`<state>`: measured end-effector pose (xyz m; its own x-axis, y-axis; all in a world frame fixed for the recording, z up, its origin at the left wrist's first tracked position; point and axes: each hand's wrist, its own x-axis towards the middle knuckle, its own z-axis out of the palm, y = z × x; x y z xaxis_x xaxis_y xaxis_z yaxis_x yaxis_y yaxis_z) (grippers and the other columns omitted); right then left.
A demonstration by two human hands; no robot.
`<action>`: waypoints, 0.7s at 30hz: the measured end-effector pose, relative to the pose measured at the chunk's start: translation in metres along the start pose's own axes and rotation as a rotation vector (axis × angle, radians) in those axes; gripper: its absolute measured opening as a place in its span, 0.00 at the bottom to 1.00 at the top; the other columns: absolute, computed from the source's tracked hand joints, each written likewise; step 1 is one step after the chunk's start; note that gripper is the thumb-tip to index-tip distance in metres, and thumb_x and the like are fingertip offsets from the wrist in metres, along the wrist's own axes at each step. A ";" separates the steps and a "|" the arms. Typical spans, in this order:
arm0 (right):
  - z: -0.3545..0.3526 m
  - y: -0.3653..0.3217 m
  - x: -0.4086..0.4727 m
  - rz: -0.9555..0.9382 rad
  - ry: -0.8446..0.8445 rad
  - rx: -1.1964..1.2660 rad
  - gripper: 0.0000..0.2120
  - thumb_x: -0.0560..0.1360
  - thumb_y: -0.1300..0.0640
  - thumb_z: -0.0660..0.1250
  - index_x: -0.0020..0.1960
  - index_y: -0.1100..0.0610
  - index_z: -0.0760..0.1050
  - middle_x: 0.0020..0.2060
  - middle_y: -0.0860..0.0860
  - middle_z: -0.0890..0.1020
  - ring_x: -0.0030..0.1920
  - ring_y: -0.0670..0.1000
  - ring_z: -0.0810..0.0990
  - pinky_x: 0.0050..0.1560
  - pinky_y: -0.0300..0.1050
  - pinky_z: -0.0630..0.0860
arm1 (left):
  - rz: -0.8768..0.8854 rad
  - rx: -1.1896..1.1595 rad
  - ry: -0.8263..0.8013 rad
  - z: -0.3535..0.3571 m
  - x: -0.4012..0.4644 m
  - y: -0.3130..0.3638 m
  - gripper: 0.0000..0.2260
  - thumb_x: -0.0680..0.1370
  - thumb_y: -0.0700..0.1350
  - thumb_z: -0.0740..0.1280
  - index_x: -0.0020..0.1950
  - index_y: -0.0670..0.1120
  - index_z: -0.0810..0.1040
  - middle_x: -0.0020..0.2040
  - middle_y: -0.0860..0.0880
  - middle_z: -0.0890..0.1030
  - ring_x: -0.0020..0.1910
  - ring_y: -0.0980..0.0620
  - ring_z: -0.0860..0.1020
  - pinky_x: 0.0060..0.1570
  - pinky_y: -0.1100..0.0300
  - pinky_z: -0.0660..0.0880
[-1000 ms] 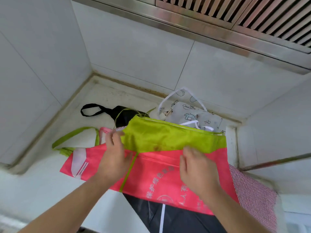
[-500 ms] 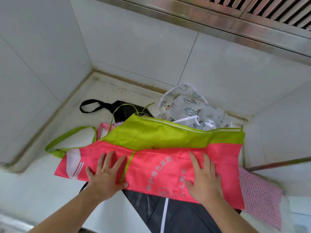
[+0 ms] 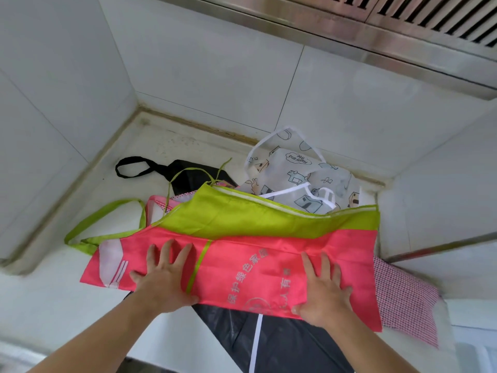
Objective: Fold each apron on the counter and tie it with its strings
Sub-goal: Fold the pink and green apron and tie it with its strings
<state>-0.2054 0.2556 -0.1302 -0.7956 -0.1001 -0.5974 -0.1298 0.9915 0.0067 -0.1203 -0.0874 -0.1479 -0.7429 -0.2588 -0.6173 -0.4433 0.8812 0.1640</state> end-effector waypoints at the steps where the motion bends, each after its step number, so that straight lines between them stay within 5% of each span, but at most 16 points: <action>1: 0.003 -0.004 -0.005 -0.054 0.035 -0.023 0.63 0.67 0.33 0.76 0.82 0.42 0.31 0.80 0.54 0.35 0.82 0.63 0.40 0.76 0.73 0.56 | 0.056 0.024 0.055 0.002 -0.003 0.003 0.55 0.60 0.69 0.73 0.80 0.66 0.46 0.80 0.50 0.47 0.81 0.37 0.49 0.70 0.28 0.62; 3: 0.018 -0.010 -0.021 -0.243 0.127 -0.085 0.58 0.66 0.33 0.73 0.83 0.45 0.41 0.80 0.54 0.43 0.82 0.61 0.46 0.79 0.67 0.55 | 0.270 0.084 0.192 0.015 -0.011 0.003 0.49 0.58 0.65 0.72 0.78 0.62 0.59 0.75 0.48 0.60 0.74 0.39 0.64 0.67 0.34 0.68; 6: 0.047 -0.012 -0.038 -0.381 0.173 -0.140 0.48 0.65 0.40 0.76 0.79 0.47 0.60 0.76 0.53 0.59 0.77 0.60 0.61 0.73 0.65 0.69 | 0.470 0.144 0.242 0.042 -0.023 0.001 0.41 0.61 0.65 0.68 0.74 0.59 0.69 0.69 0.49 0.70 0.66 0.43 0.73 0.63 0.38 0.74; 9: 0.058 -0.011 -0.036 -0.395 0.276 -0.110 0.37 0.56 0.54 0.79 0.65 0.53 0.76 0.62 0.53 0.74 0.64 0.59 0.79 0.55 0.57 0.84 | 0.468 0.172 0.272 0.052 -0.027 0.003 0.35 0.65 0.60 0.67 0.72 0.57 0.72 0.67 0.49 0.74 0.63 0.42 0.76 0.61 0.38 0.76; 14: 0.051 0.004 -0.033 -0.236 0.261 -0.165 0.40 0.38 0.64 0.83 0.52 0.57 0.84 0.52 0.54 0.83 0.49 0.57 0.85 0.30 0.49 0.83 | 0.354 0.211 0.261 0.041 -0.027 -0.004 0.33 0.62 0.46 0.74 0.68 0.51 0.77 0.64 0.48 0.77 0.58 0.43 0.79 0.48 0.43 0.81; 18: 0.049 0.026 -0.038 -0.208 0.303 -0.140 0.34 0.43 0.66 0.83 0.50 0.56 0.87 0.46 0.50 0.87 0.47 0.55 0.87 0.42 0.54 0.87 | 0.321 0.256 0.368 0.031 -0.025 -0.027 0.27 0.58 0.32 0.75 0.56 0.46 0.85 0.54 0.47 0.84 0.46 0.41 0.83 0.37 0.47 0.83; 21: 0.043 0.041 -0.046 -0.252 0.201 -0.131 0.26 0.52 0.66 0.79 0.48 0.49 0.85 0.42 0.45 0.86 0.44 0.52 0.85 0.49 0.52 0.85 | 0.329 0.272 0.354 0.020 -0.019 -0.045 0.14 0.62 0.34 0.70 0.43 0.48 0.84 0.41 0.48 0.85 0.38 0.41 0.83 0.35 0.47 0.81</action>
<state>-0.1487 0.3042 -0.1374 -0.8280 -0.3679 -0.4232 -0.4015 0.9158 -0.0107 -0.0758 -0.1140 -0.1590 -0.9643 -0.0289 -0.2631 -0.0491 0.9963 0.0708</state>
